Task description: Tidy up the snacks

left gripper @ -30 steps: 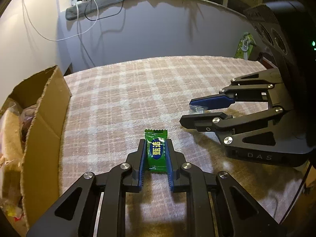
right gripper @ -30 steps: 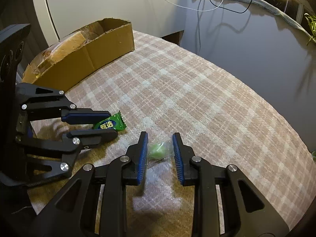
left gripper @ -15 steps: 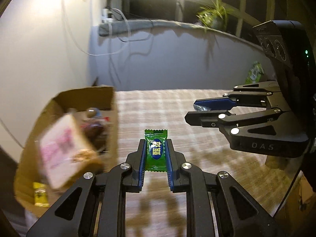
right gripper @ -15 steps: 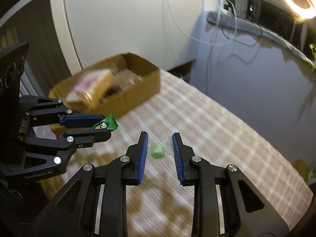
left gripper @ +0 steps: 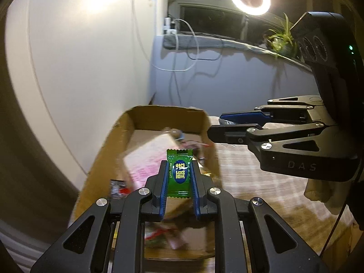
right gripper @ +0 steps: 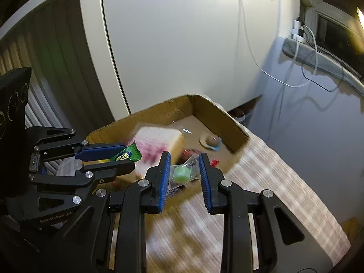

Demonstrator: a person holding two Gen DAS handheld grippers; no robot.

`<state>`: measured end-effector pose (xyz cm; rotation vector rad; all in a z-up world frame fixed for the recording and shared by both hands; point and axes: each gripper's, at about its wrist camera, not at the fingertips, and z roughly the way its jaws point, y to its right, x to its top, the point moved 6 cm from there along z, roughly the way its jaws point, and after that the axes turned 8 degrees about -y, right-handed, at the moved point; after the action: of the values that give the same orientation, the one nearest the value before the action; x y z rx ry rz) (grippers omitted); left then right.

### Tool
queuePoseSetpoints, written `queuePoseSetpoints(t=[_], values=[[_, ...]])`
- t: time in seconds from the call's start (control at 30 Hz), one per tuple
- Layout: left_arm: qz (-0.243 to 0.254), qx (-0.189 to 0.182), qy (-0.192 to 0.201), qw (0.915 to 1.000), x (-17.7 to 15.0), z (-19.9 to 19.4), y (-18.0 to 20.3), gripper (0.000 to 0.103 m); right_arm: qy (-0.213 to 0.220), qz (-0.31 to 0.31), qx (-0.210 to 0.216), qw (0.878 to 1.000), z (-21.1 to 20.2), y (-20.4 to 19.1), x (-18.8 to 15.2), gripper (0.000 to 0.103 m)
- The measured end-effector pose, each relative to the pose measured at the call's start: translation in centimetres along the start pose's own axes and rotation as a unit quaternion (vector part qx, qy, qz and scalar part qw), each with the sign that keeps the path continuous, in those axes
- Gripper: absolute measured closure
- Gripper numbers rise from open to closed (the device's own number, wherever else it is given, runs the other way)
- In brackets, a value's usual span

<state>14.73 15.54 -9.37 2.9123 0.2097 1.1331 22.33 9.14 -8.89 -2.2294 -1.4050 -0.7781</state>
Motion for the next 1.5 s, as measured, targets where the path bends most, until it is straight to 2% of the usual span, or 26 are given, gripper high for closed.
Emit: queuePoseSetpoints(t=[0.2, 0.23, 0.37, 0.5, 0.57, 0.83, 0.9, 1.0, 1.13, 1.23, 1.3, 1.33, 1.37, 1.43, 1.5], values=[[-0.016, 0.012, 0.004, 0.9998, 0.1, 0.1, -1.6, 0.085, -0.002, -0.005, 0.003, 1.000, 1.5, -0.9, 2.0, 0.076], [-0.018, 0.016, 0.005, 0.9997, 0.2, 0.1, -1.8, 0.081, 0.000, -0.004, 0.001, 1.000, 1.6, -0.8, 2.2, 0.076], [-0.029, 0.023, 0.012, 0.9993, 0.4, 0.0, -2.5, 0.080, 0.010, 0.002, 0.003, 1.000, 1.5, -0.7, 2.9, 0.052], [-0.033, 0.026, 0.017, 0.9990, 0.5, -0.4, -3.0, 0.079, 0.013, 0.009, 0.009, 1.000, 1.3, -0.6, 3.2, 0.052], [-0.036, 0.026, 0.019, 0.9988, 0.5, -0.7, -3.1, 0.074, 0.013, 0.008, 0.010, 1.000, 1.1, -0.7, 3.2, 0.052], [-0.035, 0.026, 0.024, 0.9988, 0.6, -1.4, -2.9, 0.074, 0.018, 0.005, 0.004, 1.000, 0.3, -1.0, 3.2, 0.051], [-0.035, 0.027, 0.026, 0.9987, 0.6, -1.6, -2.9, 0.074, 0.021, 0.005, 0.001, 1.000, 0.0, -1.0, 3.1, 0.043], [-0.034, 0.028, 0.029, 0.9986, 0.6, -2.0, -2.8, 0.074, 0.024, 0.004, 0.000, 1.000, -0.5, -1.1, 3.0, 0.041], [-0.032, 0.033, 0.037, 0.9983, 0.5, -3.0, -2.6, 0.058, 0.028, 0.006, -0.003, 1.000, -1.4, -1.3, 2.7, 0.040], [-0.034, 0.033, 0.040, 0.9981, 0.2, -3.7, -2.4, 0.055, 0.035, 0.012, -0.006, 0.999, -2.3, -1.4, 2.3, 0.037], [-0.041, 0.032, 0.044, 0.9977, -0.2, -4.4, -2.4, 0.045, 0.043, 0.017, -0.012, 0.999, -3.2, -1.6, 1.8, 0.023], [-0.046, 0.033, 0.046, 0.9973, -0.5, -4.8, -2.4, 0.038, 0.048, 0.021, -0.016, 0.998, -3.7, -1.6, 1.4, 0.021], [-0.049, 0.035, 0.048, 0.9970, -0.8, -5.2, -2.4, 0.036, 0.052, 0.024, -0.020, 0.998, -4.2, -1.7, 1.0, 0.015], [-0.053, 0.041, 0.049, 0.9965, -1.2, -5.6, -2.4, 0.036, 0.060, 0.031, -0.027, 0.997, -5.2, -2.0, 0.0, 0.013], [-0.058, 0.050, 0.049, 0.9959, -1.8, -6.2, -2.2, 0.030, 0.063, 0.039, -0.040, 0.996, -6.0, -2.3, -1.2, 0.013]])
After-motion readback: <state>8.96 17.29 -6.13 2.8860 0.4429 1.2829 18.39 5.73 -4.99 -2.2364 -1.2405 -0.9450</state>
